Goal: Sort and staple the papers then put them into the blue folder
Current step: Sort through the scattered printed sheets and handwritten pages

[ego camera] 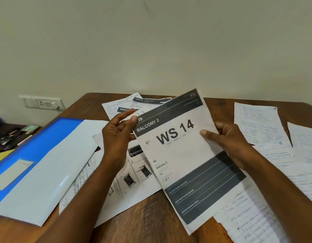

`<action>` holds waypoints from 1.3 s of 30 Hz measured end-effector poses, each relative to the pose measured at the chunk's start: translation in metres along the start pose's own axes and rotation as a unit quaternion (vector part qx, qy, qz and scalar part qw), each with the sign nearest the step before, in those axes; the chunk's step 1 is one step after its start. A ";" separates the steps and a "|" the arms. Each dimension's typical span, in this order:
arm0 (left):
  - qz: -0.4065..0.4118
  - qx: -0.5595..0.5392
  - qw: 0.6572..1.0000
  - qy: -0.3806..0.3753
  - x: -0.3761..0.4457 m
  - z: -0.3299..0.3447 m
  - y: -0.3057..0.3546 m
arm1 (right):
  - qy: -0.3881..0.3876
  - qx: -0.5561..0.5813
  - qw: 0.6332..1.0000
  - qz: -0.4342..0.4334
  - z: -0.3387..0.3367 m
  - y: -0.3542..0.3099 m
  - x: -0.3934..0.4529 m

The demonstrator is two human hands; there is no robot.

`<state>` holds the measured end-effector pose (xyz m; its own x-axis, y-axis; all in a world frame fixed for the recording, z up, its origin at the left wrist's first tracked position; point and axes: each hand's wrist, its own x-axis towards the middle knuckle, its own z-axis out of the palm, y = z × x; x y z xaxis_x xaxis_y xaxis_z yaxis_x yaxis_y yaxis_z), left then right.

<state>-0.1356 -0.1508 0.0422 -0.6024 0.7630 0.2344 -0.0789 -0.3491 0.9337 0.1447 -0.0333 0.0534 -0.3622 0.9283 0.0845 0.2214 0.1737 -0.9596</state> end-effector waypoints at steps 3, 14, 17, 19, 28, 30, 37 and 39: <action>-0.075 -0.035 0.994 -0.065 -0.004 0.005 -0.001 | 0.026 0.022 0.999 -0.036 0.009 -0.006 -0.002; -0.018 0.083 0.985 -0.147 -0.031 0.035 0.011 | 0.141 0.107 0.978 -0.108 0.025 -0.044 -0.015; 0.021 0.093 0.987 -0.129 -0.033 0.038 0.025 | 0.164 0.102 0.975 -0.114 0.025 -0.061 -0.023; 0.045 0.094 0.988 -0.115 -0.038 0.040 0.031 | 0.169 0.105 0.973 -0.117 0.023 -0.067 -0.029; 0.006 0.129 0.987 -0.091 -0.064 0.027 0.016 | 0.106 0.095 0.988 -0.066 0.039 -0.037 -0.042; 0.002 0.138 0.987 -0.085 -0.064 0.028 0.016 | 0.110 0.092 0.988 -0.057 0.040 -0.038 -0.042; 0.023 0.155 0.984 -0.081 -0.067 0.029 0.013 | 0.115 0.096 0.987 -0.049 0.044 -0.037 -0.047; 0.015 0.167 0.982 -0.089 -0.070 0.023 0.001 | 0.105 0.099 0.989 -0.019 0.050 -0.023 -0.051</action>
<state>-0.0752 -0.1922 0.0332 -0.4498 0.8484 0.2790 0.2201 -0.1975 0.9553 0.1129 -0.1009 0.0582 -0.1662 0.9738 0.1549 0.0230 0.1609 -0.9867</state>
